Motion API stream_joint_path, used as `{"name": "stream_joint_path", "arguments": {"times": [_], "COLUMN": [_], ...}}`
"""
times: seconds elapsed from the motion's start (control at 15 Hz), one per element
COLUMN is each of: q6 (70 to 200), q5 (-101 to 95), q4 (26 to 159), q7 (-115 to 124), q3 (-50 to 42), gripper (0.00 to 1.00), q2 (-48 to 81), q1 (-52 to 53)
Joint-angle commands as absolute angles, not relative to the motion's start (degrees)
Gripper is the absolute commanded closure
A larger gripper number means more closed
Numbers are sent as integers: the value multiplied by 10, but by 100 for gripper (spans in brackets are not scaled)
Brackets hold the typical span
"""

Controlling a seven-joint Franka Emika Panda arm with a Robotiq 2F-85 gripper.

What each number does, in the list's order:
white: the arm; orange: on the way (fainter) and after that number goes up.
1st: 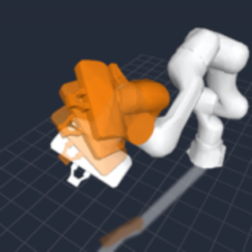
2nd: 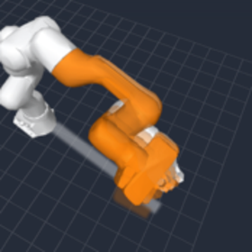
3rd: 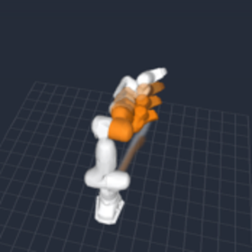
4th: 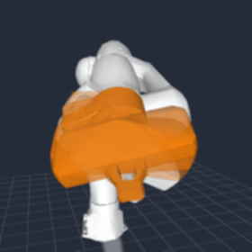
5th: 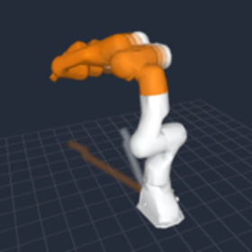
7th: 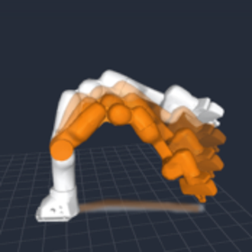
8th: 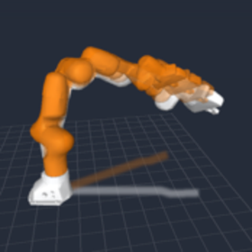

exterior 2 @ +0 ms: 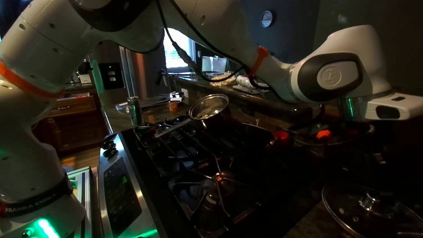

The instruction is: Remove the lid from the countertop and place it on the pot

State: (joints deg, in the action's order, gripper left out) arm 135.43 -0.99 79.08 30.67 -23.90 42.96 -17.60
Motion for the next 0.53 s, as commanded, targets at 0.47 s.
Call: {"name": "stream_joint_path", "arguments": {"times": [0.47], "q6": [1193], "q5": [-5], "q4": [975], "q7": [105], "q3": [-206], "gripper": [0], "q2": [154], "q1": [-148]}}
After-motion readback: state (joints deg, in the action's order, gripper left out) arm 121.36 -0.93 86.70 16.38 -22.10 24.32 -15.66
